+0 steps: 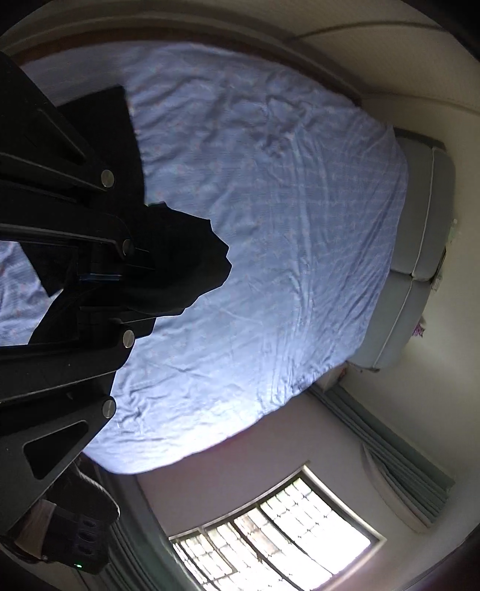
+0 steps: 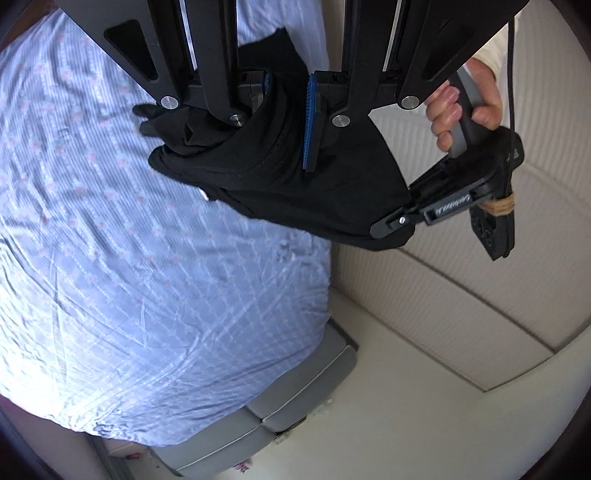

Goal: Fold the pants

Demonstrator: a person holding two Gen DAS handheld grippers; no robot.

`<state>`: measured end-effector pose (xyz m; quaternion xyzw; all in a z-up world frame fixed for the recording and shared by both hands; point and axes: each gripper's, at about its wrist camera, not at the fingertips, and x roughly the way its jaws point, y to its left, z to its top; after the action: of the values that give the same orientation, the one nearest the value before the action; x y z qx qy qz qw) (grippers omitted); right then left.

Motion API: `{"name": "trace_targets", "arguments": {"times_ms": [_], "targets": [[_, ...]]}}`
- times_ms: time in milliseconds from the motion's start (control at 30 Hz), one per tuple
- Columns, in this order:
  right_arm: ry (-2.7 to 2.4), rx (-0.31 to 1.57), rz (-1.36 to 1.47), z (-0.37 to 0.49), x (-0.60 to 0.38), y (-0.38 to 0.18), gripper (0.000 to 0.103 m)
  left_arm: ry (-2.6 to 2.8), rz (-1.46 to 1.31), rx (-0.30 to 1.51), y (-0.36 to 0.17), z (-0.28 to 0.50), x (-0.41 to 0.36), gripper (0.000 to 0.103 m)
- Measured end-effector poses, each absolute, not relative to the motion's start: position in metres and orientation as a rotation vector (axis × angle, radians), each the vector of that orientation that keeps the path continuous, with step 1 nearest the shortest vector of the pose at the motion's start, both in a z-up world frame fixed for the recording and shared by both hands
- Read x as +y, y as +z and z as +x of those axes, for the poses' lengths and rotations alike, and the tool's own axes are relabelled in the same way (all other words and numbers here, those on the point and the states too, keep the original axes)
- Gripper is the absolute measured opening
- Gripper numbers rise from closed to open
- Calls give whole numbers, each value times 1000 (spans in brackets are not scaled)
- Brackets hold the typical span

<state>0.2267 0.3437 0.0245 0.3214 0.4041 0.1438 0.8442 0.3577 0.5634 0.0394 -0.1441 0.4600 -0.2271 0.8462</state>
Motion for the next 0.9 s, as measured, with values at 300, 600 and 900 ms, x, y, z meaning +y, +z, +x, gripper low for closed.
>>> {"name": "trace_targets", "arguments": {"times_ms": [300, 600, 900], "targets": [[193, 992, 698, 232, 409, -36, 15, -519, -263, 1105, -45, 390, 600, 10], [295, 1379, 808, 233, 514, -175, 16, -361, -136, 1344, -150, 400, 670, 10], [294, 1584, 992, 230, 547, -242, 15, -251, -177, 1402, -173, 403, 708, 15]]}}
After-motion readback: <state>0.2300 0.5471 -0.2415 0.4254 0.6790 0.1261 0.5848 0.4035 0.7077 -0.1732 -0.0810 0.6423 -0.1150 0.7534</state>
